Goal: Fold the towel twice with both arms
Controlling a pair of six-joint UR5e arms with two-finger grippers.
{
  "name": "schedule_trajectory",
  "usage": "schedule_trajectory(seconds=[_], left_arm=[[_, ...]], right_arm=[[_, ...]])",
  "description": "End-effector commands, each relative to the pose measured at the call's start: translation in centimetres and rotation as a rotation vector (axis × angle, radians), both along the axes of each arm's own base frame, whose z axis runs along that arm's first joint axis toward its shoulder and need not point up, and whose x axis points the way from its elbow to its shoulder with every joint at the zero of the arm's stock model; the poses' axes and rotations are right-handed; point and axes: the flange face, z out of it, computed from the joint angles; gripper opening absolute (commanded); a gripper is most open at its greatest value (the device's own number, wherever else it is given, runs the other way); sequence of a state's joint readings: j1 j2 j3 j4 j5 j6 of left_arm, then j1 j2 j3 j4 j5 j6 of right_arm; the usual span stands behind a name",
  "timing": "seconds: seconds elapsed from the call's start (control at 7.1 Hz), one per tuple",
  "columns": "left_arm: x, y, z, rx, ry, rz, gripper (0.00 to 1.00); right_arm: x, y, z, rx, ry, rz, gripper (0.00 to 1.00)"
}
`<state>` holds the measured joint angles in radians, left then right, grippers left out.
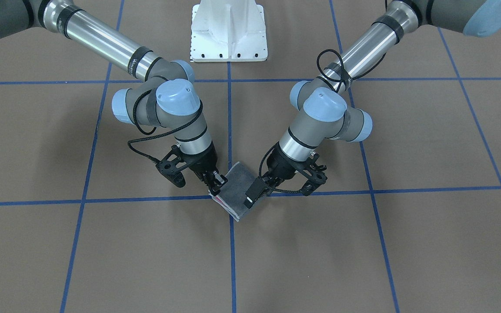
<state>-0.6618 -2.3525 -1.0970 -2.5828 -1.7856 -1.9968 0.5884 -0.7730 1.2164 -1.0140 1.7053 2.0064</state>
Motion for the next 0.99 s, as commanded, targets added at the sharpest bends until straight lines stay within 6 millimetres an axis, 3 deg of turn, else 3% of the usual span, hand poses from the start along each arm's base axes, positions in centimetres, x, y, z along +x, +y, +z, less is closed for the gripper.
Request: schedule_trajectory(seconds=[0.0,0.85], left_arm=[[0.31,-0.01,0.44,-0.001,0.0,0.002,1.0],[0.56,-0.37,1.18,-0.006,-0.009,0.001,1.0]], right_arm=[[0.12,-0.12,0.0,0.0,0.0,0.002,0.0],[0.29,-0.3,-0.02,0.001,-0.001,0.005,0.0]])
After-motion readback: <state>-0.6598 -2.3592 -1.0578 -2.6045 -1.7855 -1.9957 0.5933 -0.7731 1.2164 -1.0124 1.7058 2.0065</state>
